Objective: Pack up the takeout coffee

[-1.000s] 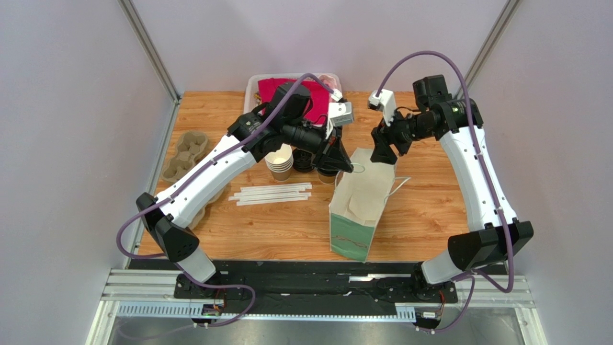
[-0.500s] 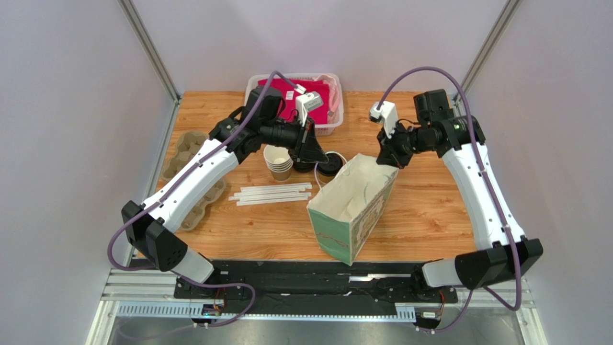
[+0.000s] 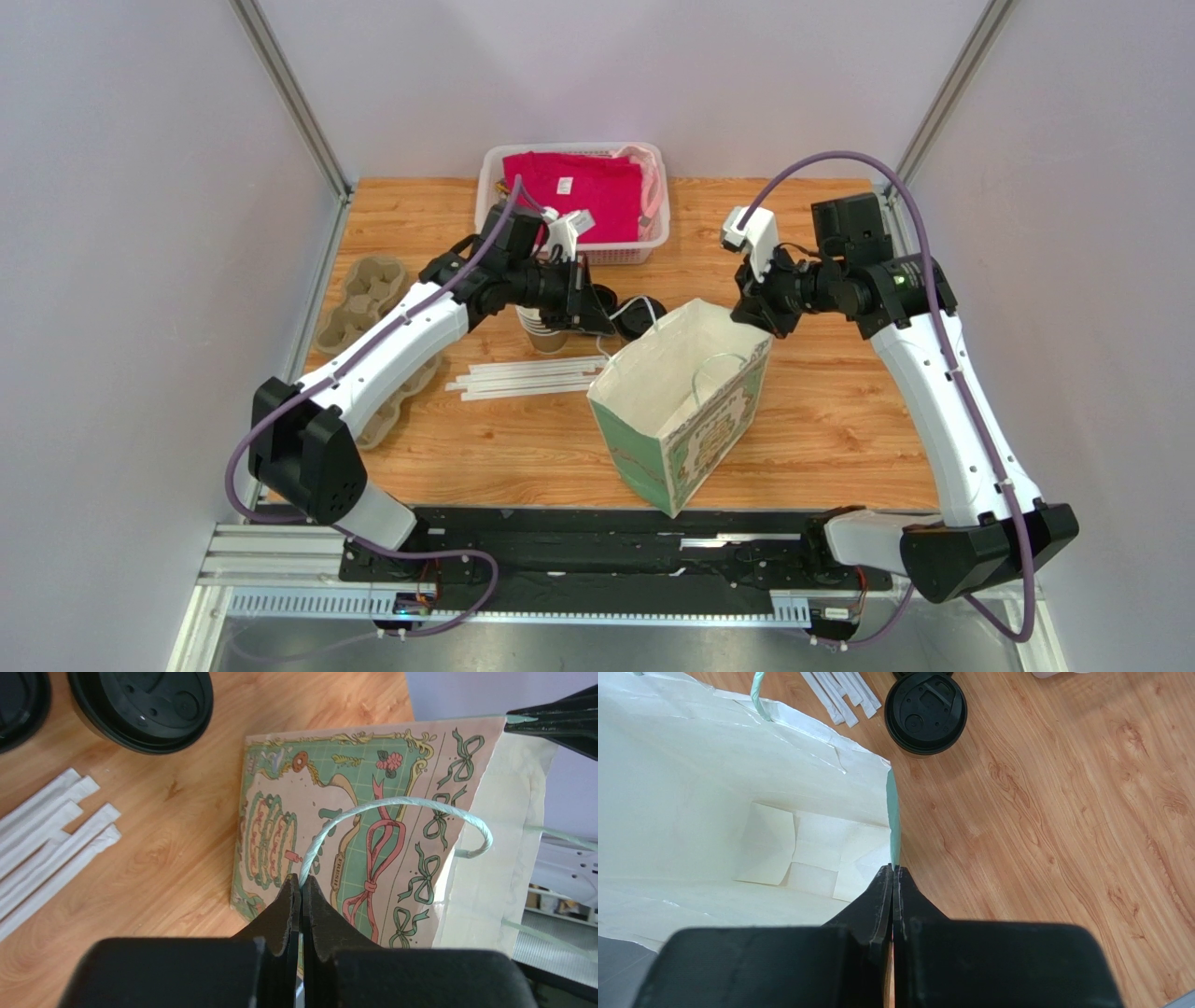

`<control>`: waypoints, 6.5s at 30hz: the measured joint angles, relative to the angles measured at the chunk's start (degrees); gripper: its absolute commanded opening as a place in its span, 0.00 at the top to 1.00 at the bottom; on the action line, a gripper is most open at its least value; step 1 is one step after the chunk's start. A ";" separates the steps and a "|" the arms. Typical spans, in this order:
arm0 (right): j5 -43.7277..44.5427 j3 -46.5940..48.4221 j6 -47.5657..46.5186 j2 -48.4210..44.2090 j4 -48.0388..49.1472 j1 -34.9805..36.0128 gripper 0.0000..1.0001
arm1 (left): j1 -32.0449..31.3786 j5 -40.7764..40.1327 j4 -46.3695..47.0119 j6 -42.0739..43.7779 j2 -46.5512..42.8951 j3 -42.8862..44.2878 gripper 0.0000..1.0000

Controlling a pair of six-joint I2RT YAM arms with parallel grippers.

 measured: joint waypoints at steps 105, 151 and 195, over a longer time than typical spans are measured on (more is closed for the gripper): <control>0.63 0.59 -0.13 3.85 1.38 0.46 1.00 | 38.86 -17.86 -40.61 143.77 25.75 9.92 0.58; 4.52 2.14 2.23 -2.54 7.34 0.46 1.00 | 34.16 -0.63 -45.29 90.60 -8.85 48.68 1.00; 0.37 -1.22 13.73 -9.62 12.24 3.02 1.00 | -46.93 -53.29 -36.24 86.47 1.22 52.92 1.00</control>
